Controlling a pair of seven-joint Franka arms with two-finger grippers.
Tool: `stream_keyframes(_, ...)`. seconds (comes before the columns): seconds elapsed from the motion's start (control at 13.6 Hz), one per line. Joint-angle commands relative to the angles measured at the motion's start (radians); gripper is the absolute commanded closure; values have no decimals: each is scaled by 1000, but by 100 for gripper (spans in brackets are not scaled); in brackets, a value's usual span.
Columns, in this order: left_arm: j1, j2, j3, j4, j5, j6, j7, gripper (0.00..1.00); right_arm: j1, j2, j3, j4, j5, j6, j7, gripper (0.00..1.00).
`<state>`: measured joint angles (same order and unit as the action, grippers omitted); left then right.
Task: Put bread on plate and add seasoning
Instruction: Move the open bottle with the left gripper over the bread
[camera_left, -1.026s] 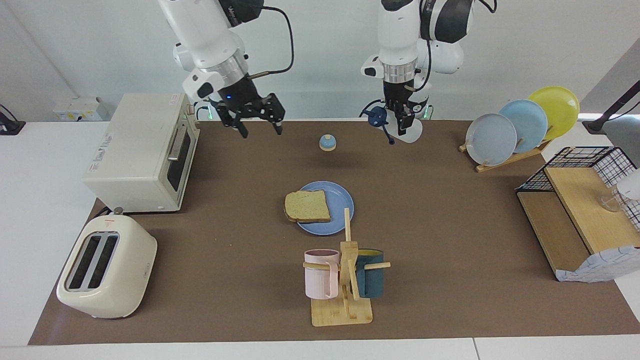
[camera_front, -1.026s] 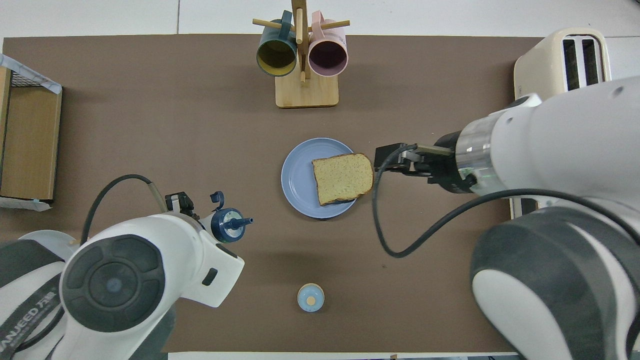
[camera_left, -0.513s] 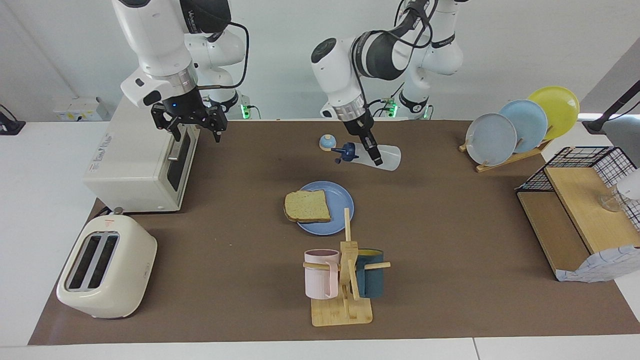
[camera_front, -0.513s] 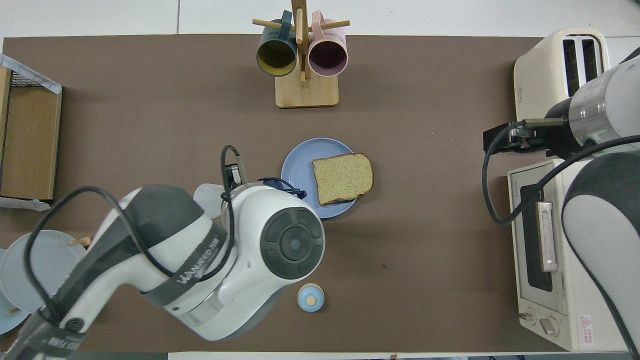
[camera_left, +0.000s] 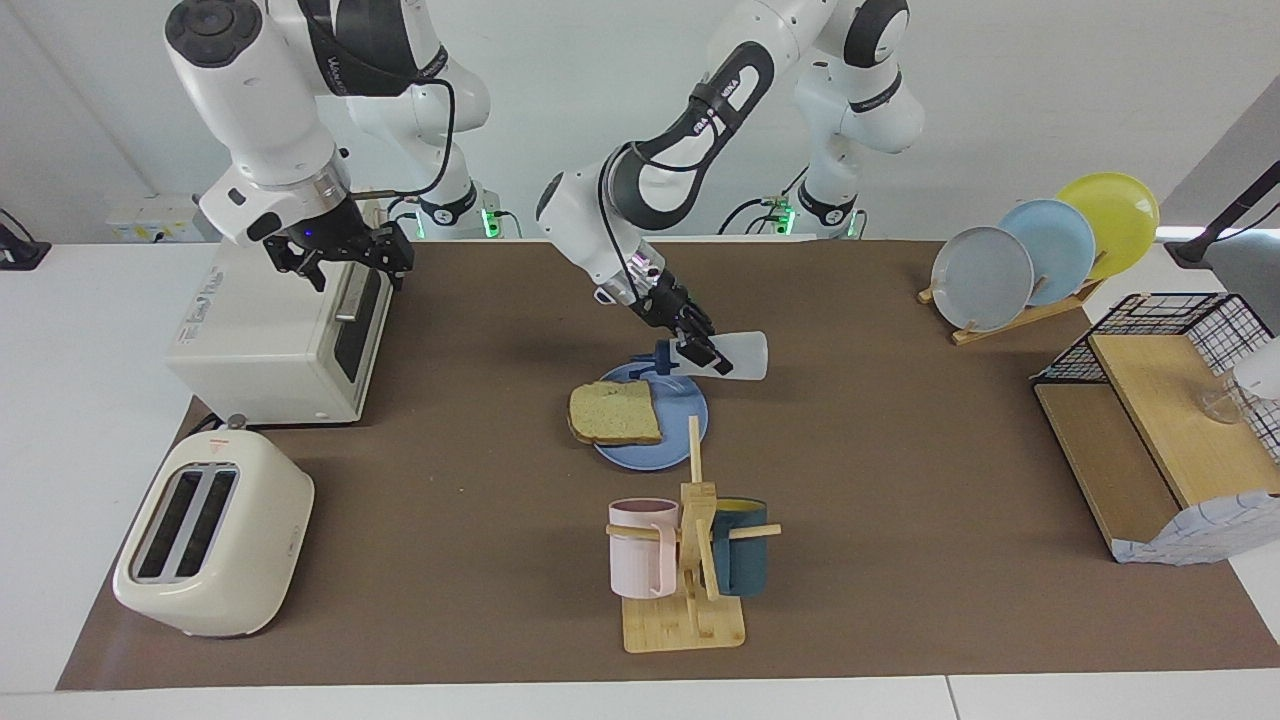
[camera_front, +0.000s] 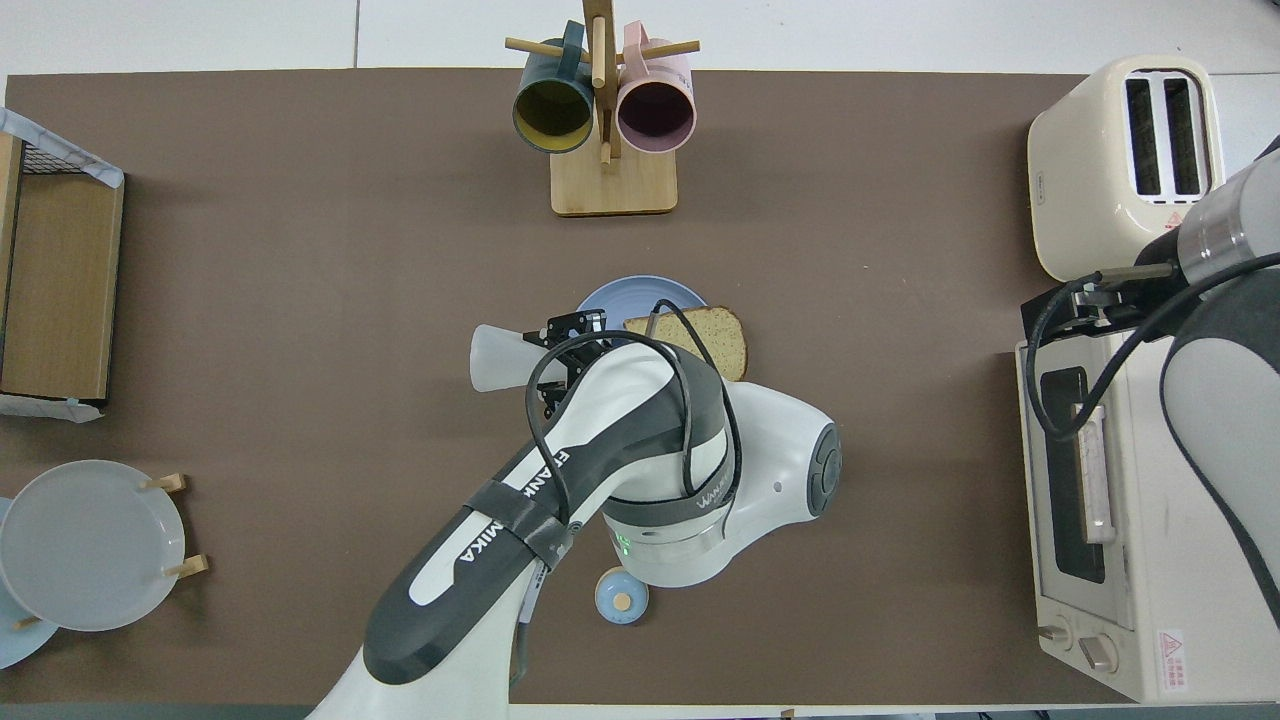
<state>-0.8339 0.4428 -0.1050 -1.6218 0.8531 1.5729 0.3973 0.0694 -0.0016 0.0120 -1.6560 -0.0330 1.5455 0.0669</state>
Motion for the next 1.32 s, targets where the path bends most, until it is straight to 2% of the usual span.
stream_keyframes(0.0,-25,7,10,19,76,-45,3,100,-29,-1,20,-2,-19,11,-18,0)
stream_keyframes(0.07,-55,60,11,26,108,-103,2,100,-28,11,22,7,-33,5,-19,0)
stream_keyframes(0.15,-100,165,24,69,156,-172,-17,100,-26,14,22,16,-36,-8,-19,0)
stream_keyframes(0.22,-115,213,34,133,174,-203,-44,100,-20,12,20,16,-31,-8,-19,0)
stream_keyframes(0.29,-117,220,40,143,188,-217,-44,100,-14,14,13,18,-39,-1,-19,0)
stream_keyframes(0.37,-125,221,44,142,257,-250,-44,100,-17,31,6,34,-36,1,-21,0)
stream_keyframes(0.51,-137,243,44,88,422,-316,-44,100,-16,31,2,44,-19,-10,-21,0)
stream_keyframes(0.73,-149,244,42,19,536,-321,-43,100,-17,22,5,41,-21,-5,-28,0)
stream_keyframes(0.95,-209,240,41,29,528,-323,-40,100,-25,17,3,32,-21,-2,-58,0)
stream_keyframes(1.25,-208,249,41,71,500,-309,-41,100,-33,6,2,10,-19,-4,-56,0)
